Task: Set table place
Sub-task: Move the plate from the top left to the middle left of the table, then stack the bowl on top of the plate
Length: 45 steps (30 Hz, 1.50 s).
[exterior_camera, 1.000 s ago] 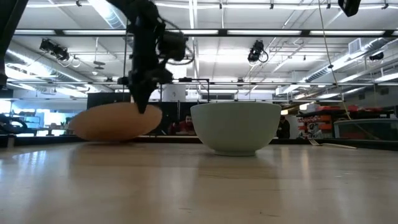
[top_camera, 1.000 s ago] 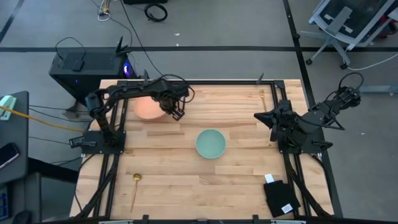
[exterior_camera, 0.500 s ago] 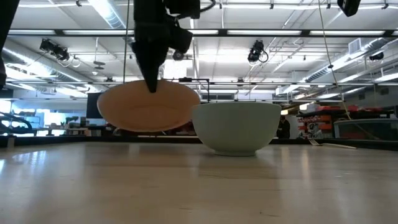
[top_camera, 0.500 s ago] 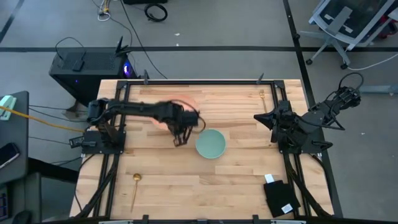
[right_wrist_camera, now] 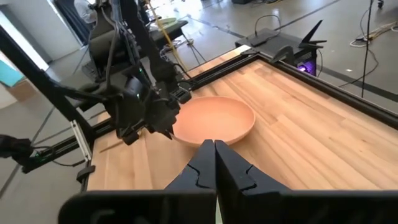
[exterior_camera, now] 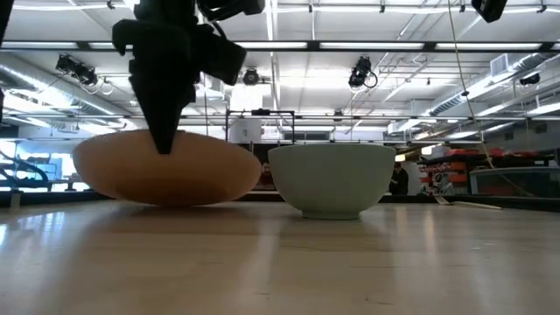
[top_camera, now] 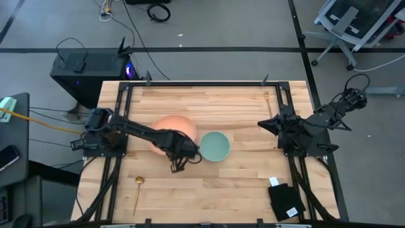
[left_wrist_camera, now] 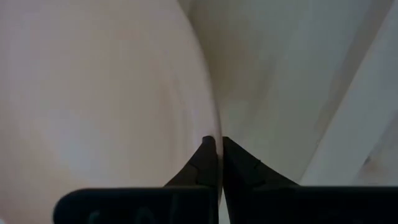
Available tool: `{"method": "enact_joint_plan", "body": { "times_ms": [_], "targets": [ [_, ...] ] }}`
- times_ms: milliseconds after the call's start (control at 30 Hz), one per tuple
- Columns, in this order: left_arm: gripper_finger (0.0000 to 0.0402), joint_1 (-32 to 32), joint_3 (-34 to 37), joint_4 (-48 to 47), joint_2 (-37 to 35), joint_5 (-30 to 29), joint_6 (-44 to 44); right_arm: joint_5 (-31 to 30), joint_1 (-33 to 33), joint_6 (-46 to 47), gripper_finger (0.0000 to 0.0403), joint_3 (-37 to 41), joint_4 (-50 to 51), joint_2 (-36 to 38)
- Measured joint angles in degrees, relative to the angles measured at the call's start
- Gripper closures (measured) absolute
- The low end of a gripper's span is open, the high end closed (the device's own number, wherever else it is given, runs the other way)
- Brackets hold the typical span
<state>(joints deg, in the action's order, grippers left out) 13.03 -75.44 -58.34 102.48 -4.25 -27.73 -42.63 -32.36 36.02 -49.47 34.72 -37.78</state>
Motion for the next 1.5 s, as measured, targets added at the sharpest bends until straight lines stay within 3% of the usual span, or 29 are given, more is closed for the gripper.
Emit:
{"method": "enact_joint_plan", "body": {
  "times_ms": [367,600,900,1300,1500],
  "targets": [
    [0.0391,4.0,8.7,13.3,0.0,-0.3,-3.0,0.7,0.0,0.3,0.0402,0.0,0.0,-0.2],
    [0.0380,4.2,11.2,15.9,0.0,0.2,-4.4,0.7,0.0,0.3,0.0402,0.0,0.0,-0.2],
    [0.0381,4.6,11.2,16.9,0.0,0.3,-4.7,0.7,0.0,0.2,0.0402,0.0,0.0,-0.3],
    [0.0302,4.6,10.9,19.2,0.0,1.3,-4.8,1.2,0.0,0.1,0.0402,0.0,0.0,-0.3],
    [0.0291,4.5,4.8,14.5,-0.1,2.8,-4.6,4.4,0.5,0.8,0.0402,-0.9,0.4,-1.0]
  ]
}}
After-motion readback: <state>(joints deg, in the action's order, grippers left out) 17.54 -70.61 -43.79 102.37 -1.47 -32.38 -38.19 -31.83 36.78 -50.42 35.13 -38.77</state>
